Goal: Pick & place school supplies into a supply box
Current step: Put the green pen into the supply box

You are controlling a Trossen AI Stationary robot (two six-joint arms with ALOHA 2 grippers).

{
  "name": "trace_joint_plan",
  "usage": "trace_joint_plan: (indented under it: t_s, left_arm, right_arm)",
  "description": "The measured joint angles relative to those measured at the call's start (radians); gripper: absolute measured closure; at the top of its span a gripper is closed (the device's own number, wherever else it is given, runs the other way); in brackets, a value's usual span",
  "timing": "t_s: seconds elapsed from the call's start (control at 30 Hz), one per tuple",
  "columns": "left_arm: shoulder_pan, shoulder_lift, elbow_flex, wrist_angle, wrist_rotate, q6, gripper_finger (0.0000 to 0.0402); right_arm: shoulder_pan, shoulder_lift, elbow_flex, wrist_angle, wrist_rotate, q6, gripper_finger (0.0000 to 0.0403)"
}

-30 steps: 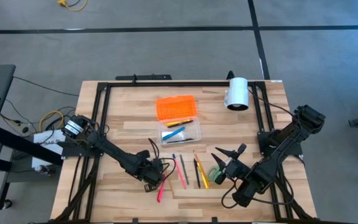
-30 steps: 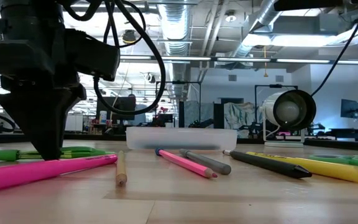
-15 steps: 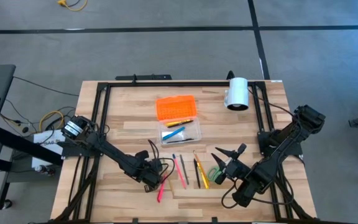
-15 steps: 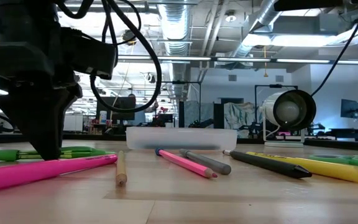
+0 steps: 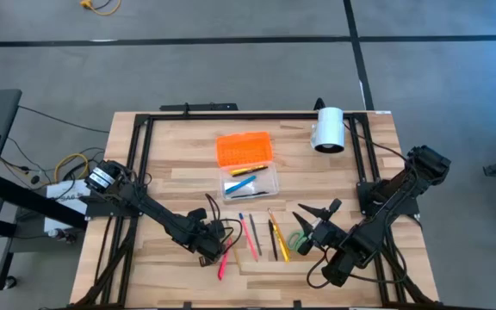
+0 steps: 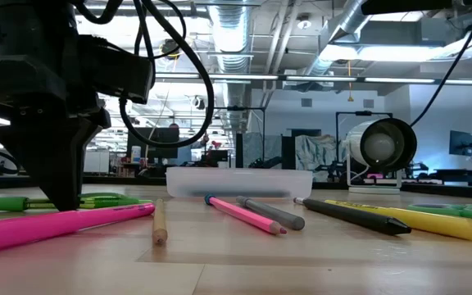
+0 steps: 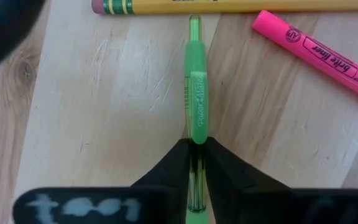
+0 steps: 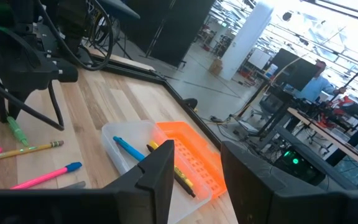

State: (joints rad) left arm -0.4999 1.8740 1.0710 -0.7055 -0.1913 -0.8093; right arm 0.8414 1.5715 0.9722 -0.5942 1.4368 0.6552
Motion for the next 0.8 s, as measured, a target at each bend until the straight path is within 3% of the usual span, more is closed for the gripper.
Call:
trace_joint_plan:
  t_s: [0.8]
  left_arm:
    - [0.000, 0.000, 0.000, 0.005, -0.005, 0.001, 0.0369]
  right_arm:
    - [0.000, 0.000, 0.000, 0.000, 0.000, 0.000, 0.0276]
